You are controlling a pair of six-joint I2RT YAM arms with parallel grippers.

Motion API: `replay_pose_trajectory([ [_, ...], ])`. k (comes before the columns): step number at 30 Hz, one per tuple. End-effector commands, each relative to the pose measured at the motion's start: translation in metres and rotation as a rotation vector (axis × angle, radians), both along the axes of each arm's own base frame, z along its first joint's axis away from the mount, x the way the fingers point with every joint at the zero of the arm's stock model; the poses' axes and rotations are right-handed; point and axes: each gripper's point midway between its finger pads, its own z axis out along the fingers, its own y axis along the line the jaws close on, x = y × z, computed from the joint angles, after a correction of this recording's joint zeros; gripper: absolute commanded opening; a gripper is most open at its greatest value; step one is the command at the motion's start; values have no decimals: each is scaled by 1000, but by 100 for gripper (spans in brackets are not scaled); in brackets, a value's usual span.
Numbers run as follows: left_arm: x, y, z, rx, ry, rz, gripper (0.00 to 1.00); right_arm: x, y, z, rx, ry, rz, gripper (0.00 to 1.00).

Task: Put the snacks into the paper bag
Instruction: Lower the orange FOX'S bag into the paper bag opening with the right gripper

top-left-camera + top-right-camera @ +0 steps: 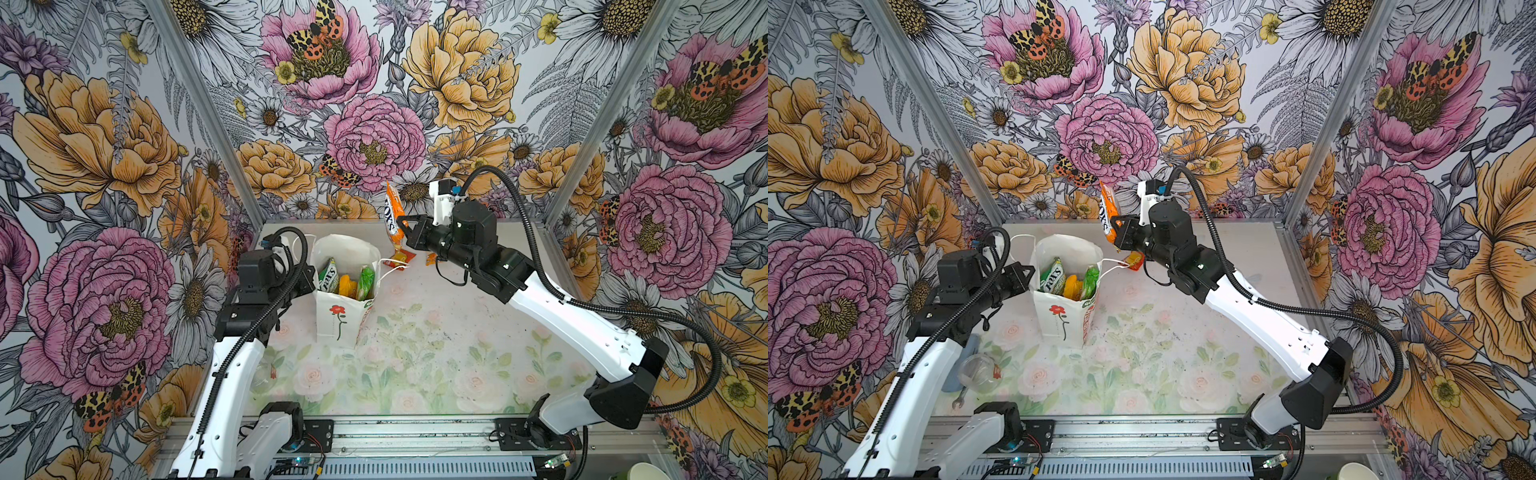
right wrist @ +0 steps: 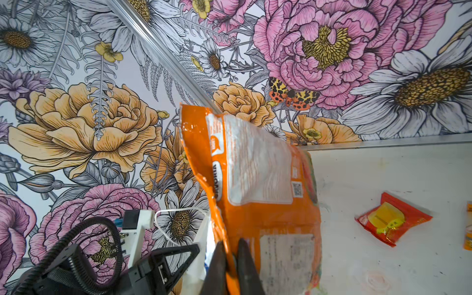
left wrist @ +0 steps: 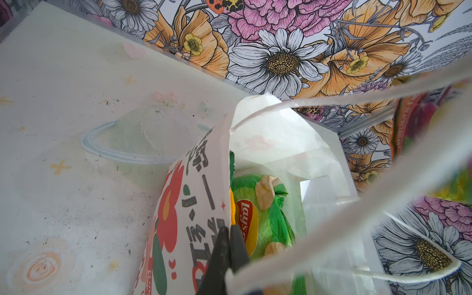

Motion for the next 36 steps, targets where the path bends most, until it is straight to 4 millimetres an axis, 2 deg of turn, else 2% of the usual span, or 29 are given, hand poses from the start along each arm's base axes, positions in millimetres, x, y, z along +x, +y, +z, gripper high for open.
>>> replay_pose_trajectory([
  [1,3,-8,27,-22,-109,-35,5,-10,9,55,136,-112,47,0],
  [8,4,-7,27,-23,-110,-33,5,-43,54,71,239,-131,198,0],
  [13,4,-8,26,-24,-107,-33,5,-59,83,60,245,-118,251,0],
  [16,4,-7,27,-22,-110,-32,5,-62,102,45,251,-79,278,0],
  [19,4,-7,26,-22,-108,-30,5,-58,113,24,245,-26,263,0],
  [22,4,-7,26,-22,-107,-31,5,-52,118,5,273,26,243,0],
  [29,5,-6,26,-22,-106,-27,5,-47,132,-24,296,108,242,0],
  [36,5,-5,27,-22,-109,-24,4,-39,141,-66,259,207,196,0],
])
